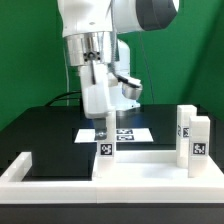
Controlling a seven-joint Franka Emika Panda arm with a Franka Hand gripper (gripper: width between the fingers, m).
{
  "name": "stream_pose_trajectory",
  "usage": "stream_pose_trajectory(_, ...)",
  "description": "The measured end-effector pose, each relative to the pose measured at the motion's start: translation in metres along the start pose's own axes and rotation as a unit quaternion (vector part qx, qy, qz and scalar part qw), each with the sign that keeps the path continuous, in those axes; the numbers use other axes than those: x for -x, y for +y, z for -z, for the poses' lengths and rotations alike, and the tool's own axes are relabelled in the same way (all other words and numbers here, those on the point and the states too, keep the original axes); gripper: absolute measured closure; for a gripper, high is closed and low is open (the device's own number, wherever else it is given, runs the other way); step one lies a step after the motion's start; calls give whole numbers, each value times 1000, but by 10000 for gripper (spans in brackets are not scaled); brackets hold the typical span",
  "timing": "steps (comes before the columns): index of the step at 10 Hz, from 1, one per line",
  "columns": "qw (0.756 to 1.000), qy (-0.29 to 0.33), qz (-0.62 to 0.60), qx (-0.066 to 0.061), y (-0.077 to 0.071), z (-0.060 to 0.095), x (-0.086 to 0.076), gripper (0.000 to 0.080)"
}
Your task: Assemble desk
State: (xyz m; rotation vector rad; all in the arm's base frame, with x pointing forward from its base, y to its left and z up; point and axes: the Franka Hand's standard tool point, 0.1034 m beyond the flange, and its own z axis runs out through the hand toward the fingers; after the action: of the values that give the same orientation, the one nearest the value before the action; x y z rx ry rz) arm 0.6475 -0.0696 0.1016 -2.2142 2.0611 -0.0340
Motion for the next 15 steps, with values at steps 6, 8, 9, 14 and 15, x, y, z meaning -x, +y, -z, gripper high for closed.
stream_pose_trajectory(6, 939, 24, 342, 1, -5, -1, 3, 152)
stream_pose_trajectory(8, 856, 61, 512, 1, -12, -1, 12, 150)
stream_pose_trajectory(9, 798, 75, 598, 0, -12, -5, 15, 150)
stream_pose_trajectory(14, 787, 73, 612, 5, -8, -9, 14, 388)
stream_pose_trajectory(15, 808, 76, 584, 4, -8, -8, 9, 388)
